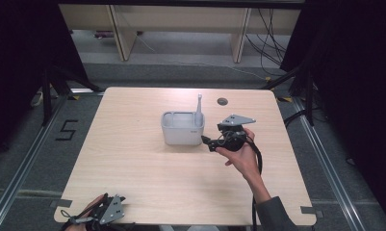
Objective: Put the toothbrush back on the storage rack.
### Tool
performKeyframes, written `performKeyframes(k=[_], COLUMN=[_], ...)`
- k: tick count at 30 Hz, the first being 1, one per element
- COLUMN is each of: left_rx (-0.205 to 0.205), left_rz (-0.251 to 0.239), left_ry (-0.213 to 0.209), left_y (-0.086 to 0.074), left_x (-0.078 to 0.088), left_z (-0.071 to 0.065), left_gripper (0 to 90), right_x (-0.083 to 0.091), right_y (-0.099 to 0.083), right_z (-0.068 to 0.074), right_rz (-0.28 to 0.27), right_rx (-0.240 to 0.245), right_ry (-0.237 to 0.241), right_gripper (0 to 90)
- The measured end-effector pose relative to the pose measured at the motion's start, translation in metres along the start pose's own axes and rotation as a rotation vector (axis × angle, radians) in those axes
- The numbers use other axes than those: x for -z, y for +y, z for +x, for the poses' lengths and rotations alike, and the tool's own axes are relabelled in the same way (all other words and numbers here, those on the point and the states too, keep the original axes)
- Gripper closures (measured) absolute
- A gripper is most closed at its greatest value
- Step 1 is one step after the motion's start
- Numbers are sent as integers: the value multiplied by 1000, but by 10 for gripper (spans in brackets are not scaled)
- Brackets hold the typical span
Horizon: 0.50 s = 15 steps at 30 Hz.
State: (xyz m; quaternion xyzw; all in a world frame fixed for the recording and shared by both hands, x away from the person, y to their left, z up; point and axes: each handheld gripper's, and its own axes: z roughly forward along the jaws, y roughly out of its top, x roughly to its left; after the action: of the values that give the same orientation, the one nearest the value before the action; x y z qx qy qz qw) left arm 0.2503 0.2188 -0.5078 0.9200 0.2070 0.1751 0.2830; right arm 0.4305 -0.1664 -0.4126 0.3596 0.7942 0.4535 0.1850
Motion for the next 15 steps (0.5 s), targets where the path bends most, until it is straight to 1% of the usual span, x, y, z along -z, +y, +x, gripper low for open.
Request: performKeyframes(k=[1,2,3,4,5,7,8,9,10,11,12,13,15], left_rx=[1,0,0,1,0,1,1,0,0,1,1,1,0], left_rz=[2,3,3,3,3,2,2,2,2,2,2,3,3], left_ry=[-12,-13,-13,-14,-13,-12,-12,-12,-12,-13,-13,-13,-13], left_y=[0,0,0,0,0,0,0,0,0,0,0,0,0], left_x=[0,0,0,0,0,0,0,0,0,0,0,0,0], left_z=[1,1,0,0,0,0,1,1,1,0,0,0,0], left_gripper=[162,162,162,162,162,162,162,162,162,162,162,162,162], right_x=[0,-1,-1,-2,-1,-2,-2,-2,-3,-2,-2,-2,-2], right_y=[-2,-5,-6,-8,-10,-13,-14,-15,-17,-18,-19,-21,-23], right_z=[2,2,4,5,6,10,11,13,13,15,16,17,21], right_rz=[7,14,28,27,38,50,57,52,50,64,61,72,81], right_rx=[-14,1,-16,-7,1,-16,-3,-15,17,5,23,19,15], right_ry=[4,2,7,13,6,11,12,22,14,18,16,27,27], right_gripper=[217,217,215,213,208,205,205,204,205,205,204,204,204])
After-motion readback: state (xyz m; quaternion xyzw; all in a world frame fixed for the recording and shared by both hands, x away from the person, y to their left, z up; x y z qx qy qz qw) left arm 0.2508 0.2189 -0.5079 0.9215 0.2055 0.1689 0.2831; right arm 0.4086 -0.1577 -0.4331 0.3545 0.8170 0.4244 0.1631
